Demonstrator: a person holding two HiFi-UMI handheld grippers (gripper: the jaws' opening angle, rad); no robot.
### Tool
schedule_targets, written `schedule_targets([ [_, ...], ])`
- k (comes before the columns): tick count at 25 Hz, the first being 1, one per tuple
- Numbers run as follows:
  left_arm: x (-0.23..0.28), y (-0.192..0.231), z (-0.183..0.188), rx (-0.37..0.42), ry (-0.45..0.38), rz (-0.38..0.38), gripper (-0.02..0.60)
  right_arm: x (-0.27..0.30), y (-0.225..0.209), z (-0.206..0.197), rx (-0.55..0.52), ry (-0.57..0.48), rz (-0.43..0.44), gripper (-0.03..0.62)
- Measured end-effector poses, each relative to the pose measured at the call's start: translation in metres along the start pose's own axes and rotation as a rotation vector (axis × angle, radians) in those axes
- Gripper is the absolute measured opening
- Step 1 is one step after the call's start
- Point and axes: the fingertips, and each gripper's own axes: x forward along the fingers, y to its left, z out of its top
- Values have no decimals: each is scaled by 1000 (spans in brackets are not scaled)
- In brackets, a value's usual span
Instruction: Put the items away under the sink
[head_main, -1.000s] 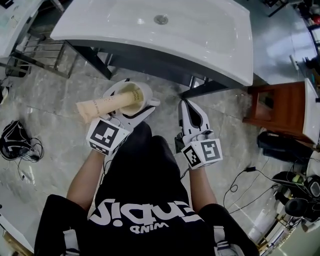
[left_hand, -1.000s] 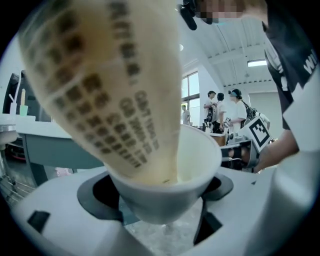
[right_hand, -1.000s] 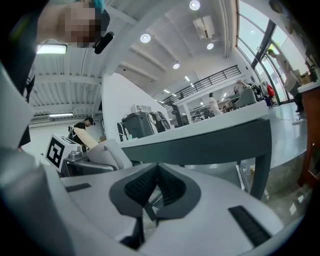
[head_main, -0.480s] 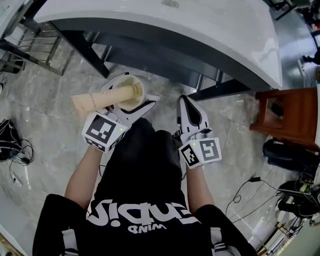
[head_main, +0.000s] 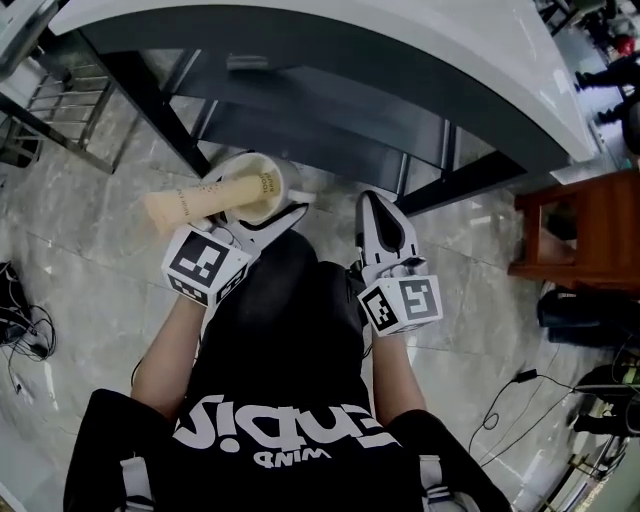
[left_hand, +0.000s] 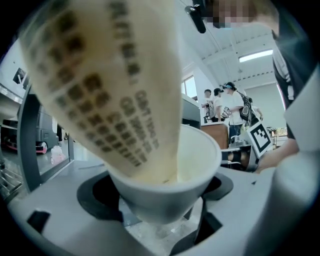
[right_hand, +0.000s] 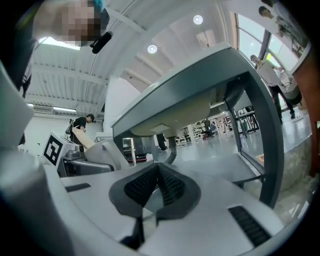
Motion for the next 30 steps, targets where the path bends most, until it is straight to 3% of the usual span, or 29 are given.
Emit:
schedule_targets([
  [12, 13, 4, -36, -5, -2, 2, 465, 5, -7, -34, -29, 2, -1, 18],
  [30, 71, 24, -39, 62, 21, -4, 465, 10, -5, -27, -40, -7, 0, 18],
])
